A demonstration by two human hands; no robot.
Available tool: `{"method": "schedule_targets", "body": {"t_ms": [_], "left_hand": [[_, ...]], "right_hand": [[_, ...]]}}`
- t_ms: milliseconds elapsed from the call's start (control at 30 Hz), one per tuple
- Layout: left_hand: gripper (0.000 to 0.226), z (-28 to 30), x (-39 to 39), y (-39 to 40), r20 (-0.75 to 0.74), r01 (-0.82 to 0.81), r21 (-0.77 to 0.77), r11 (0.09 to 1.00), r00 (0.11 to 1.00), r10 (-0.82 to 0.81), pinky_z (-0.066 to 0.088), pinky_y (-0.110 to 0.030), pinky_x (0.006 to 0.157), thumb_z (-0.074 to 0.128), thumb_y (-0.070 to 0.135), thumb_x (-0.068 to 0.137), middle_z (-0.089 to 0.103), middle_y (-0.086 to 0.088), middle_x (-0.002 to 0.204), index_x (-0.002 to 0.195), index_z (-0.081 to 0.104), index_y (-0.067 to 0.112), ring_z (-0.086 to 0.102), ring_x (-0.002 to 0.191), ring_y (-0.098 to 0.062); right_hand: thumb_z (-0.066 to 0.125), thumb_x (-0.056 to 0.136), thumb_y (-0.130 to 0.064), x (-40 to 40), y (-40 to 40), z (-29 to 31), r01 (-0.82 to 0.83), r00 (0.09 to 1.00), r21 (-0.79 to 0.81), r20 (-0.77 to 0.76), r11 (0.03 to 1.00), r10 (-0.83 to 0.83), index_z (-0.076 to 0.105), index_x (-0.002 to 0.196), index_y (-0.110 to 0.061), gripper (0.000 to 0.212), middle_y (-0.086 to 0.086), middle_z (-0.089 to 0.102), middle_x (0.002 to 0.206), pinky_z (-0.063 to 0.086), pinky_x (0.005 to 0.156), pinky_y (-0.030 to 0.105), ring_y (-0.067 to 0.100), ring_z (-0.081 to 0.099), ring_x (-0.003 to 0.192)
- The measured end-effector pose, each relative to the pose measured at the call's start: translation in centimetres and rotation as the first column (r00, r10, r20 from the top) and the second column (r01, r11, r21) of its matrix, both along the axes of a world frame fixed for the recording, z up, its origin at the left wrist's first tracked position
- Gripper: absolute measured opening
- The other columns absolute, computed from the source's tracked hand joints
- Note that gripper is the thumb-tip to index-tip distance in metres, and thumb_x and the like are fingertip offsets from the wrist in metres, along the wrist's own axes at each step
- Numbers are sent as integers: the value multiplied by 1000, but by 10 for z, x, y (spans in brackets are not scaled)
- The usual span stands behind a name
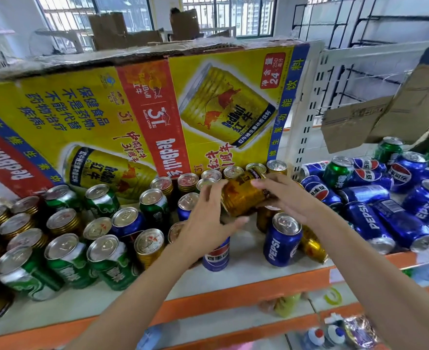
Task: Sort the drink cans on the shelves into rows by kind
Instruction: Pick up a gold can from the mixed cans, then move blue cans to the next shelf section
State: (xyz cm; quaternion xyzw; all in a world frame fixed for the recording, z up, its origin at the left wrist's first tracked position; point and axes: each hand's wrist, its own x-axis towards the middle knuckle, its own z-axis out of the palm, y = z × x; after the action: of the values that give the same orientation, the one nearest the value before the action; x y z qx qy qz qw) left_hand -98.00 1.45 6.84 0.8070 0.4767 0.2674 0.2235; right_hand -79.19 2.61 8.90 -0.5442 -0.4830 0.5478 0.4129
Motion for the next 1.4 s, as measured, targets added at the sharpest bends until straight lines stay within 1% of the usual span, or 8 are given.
{"method": "schedule_targets", "body": {"t_ms": [67,133,200,467,600,800,1033,1400], "left_hand": [[75,2,15,5,60,2,18,1000,998,-3,35,-16,89,72,42,77,31,2,133,136,28,26,36,108,-7],[73,-2,23,11,93,-15,-3,1000,996,15,35,-11,80,77,39,73,37,5,125,129,32,25,40,107,-8],[72,-3,28,16,77,-67,-67,996,994,72,37,-17,76,79,39,70,43,5,118,124,34,25,46,103,-12],[84,-8,51,49,-627,-97,-16,995,776,66,45,-36,76,73,50,70,55,-8,121,138,34,21,53,111,-28],[100,-17,58,57,-702,-121,-59,991,711,45,49,-43,84,75,46,72,52,-13,123,148,15,18,53,112,-31],[80,-10,53,64,-730,-123,-31,992,681,62,48,-43,88,71,49,76,47,-12,126,138,34,16,50,115,-32],[37,27,69,56,-493,34,70,997,870,4,47,-36,83,60,41,86,58,-4,117,116,55,18,56,105,-23],[43,-7,140,31,-577,416,-13,909,740,-346,45,-38,84,62,35,86,49,-6,119,122,48,17,49,110,-25]], "right_hand": [[62,84,-26,2,-4,3,-58,997,-44,-49,997,56,50,113,-9,36,16,53,126,53,83,30,23,56,108],[58,88,-37,11,-3,2,-105,945,-27,309,994,108,51,119,-6,45,13,57,122,51,90,35,26,57,109],[51,90,-49,26,-3,2,-195,680,38,726,980,107,56,112,-9,47,9,61,112,48,91,39,26,58,105],[62,80,-54,55,-40,-18,-514,190,-72,962,855,196,23,146,-17,85,5,27,150,36,106,40,26,33,134],[69,76,-43,54,-43,-40,-522,246,71,967,850,70,26,140,-14,82,8,32,142,38,102,38,29,37,128],[72,74,-41,32,-32,-48,-504,430,154,898,850,92,33,134,-16,77,6,35,132,36,100,36,27,36,125],[69,78,-45,32,-17,-36,-537,477,99,855,838,204,41,135,-19,69,5,50,124,44,94,35,25,51,115],[61,82,-43,94,-51,-80,-221,-62,-146,989,964,136,30,138,-9,73,16,38,133,40,94,40,34,37,119]]}}
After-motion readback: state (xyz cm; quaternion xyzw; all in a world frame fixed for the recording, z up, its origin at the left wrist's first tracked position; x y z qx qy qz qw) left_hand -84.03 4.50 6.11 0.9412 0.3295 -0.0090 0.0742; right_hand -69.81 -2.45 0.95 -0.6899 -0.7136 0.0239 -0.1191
